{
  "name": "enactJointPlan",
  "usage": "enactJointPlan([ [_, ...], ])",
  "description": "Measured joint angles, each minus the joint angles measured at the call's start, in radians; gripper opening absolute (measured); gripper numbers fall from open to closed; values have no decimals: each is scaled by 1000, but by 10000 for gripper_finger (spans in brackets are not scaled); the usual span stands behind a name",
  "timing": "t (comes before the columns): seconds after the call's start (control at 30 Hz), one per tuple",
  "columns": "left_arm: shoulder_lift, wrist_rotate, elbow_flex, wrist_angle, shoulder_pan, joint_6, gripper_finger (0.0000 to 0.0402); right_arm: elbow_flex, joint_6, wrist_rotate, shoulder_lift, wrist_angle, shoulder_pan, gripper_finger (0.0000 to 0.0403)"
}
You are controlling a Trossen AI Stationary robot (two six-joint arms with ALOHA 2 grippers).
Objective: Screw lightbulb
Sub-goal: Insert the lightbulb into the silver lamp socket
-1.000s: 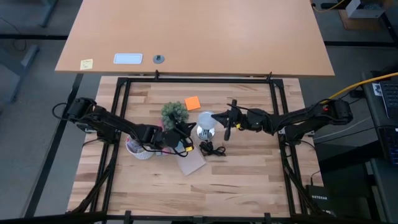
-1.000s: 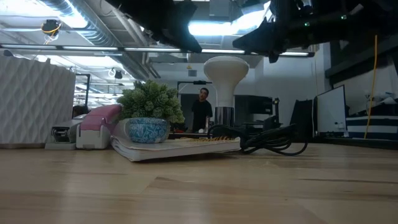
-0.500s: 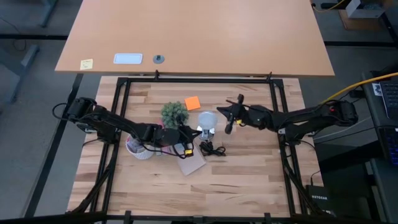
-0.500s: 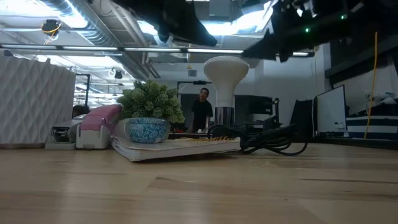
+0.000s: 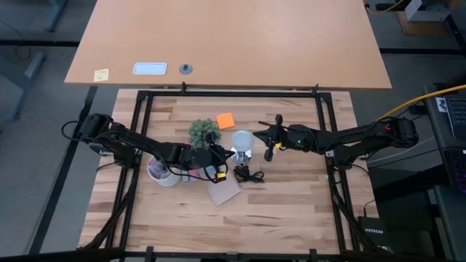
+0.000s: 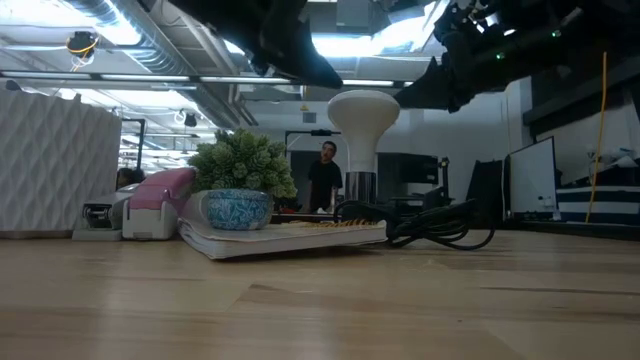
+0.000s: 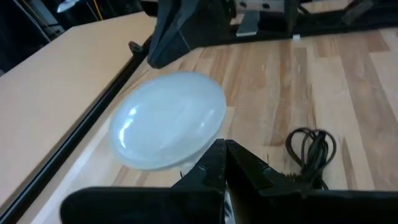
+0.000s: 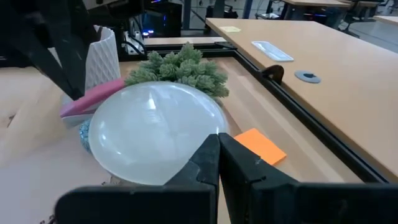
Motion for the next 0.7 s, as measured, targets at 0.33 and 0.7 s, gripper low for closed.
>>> enactJointPlan([
  [0.33,0,13,0,-15,0,0,0,0,-13,-51,0,2,0,12],
  [0.7,1,15,0,-14,1,0,0,0,-15,-51,0,4,0,12],
])
